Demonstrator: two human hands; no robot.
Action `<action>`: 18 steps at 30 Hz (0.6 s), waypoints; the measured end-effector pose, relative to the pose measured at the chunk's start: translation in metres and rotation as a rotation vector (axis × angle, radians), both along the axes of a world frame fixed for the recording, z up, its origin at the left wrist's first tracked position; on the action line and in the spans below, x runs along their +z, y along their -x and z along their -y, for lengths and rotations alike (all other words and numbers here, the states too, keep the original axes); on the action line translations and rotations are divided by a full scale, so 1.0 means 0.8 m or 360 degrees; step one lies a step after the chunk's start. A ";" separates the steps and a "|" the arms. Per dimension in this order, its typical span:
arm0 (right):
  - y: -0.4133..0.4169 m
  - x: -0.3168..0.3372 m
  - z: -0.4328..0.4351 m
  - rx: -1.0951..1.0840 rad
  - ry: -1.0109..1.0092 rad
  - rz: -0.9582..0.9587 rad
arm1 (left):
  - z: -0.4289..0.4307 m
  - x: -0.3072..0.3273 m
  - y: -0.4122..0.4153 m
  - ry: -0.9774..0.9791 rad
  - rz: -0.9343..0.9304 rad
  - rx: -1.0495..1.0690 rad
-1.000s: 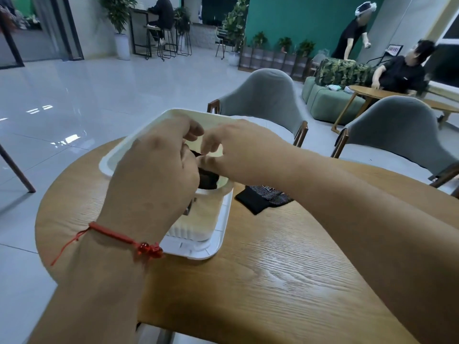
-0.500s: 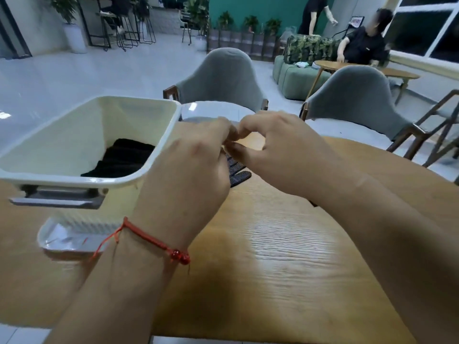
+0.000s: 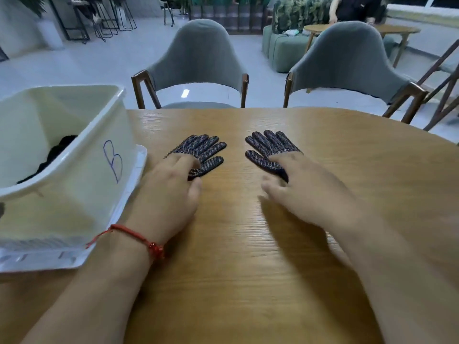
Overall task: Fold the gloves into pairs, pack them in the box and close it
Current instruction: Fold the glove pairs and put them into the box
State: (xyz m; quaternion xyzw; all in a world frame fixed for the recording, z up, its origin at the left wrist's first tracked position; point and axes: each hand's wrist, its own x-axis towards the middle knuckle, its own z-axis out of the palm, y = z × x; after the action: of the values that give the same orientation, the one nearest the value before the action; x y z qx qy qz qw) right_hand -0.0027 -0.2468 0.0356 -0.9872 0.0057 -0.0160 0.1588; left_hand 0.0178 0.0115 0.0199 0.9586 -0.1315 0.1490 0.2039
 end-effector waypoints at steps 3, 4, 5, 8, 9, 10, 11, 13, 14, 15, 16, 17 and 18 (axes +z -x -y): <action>-0.004 -0.023 0.011 -0.0050 0.0174 -0.0155 | -0.005 -0.020 -0.009 -0.0171 -0.0333 0.0044; -0.005 -0.024 0.012 -0.0047 0.0196 -0.0149 | -0.007 -0.024 -0.008 -0.0261 -0.0388 0.0054; -0.005 -0.023 0.011 -0.0037 0.0226 -0.0111 | -0.007 -0.025 -0.008 -0.0319 -0.0391 0.0052; -0.003 -0.018 0.004 -0.0036 0.0223 0.0044 | 0.001 -0.018 0.003 -0.0244 -0.0248 0.0033; -0.004 -0.016 0.005 -0.0075 0.0153 0.0102 | 0.004 -0.016 0.006 -0.0179 -0.0193 0.0012; -0.005 -0.014 0.007 -0.0140 0.0088 0.0162 | 0.008 -0.015 0.007 -0.0115 -0.0137 -0.0013; -0.007 -0.012 0.011 -0.0219 0.0065 0.0216 | 0.009 -0.014 0.008 -0.0066 -0.0085 -0.0034; -0.007 -0.008 0.019 -0.0370 0.0159 0.0217 | 0.010 -0.018 0.009 -0.0027 -0.0030 -0.0049; -0.007 -0.007 0.022 -0.0427 0.0231 0.0151 | 0.008 -0.021 0.008 -0.0028 -0.0029 -0.0060; -0.006 -0.007 0.024 -0.0465 0.0292 0.0063 | 0.007 -0.023 0.008 -0.0030 -0.0055 -0.0079; -0.005 -0.008 0.024 -0.0490 0.0325 -0.0022 | 0.005 -0.025 0.007 -0.0030 -0.0094 -0.0101; -0.005 -0.008 0.024 -0.0506 0.0332 -0.0083 | 0.004 -0.025 0.007 -0.0036 -0.0135 -0.0126; -0.005 -0.009 0.023 -0.0516 0.0319 -0.0120 | 0.004 -0.025 0.008 -0.0052 -0.0163 -0.0157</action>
State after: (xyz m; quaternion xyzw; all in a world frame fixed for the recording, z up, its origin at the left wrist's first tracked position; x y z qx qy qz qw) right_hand 0.0015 -0.2651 0.0287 -0.9841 0.1691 -0.0048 0.0548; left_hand 0.0116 0.0083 0.0001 0.9605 -0.1704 0.0874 0.2017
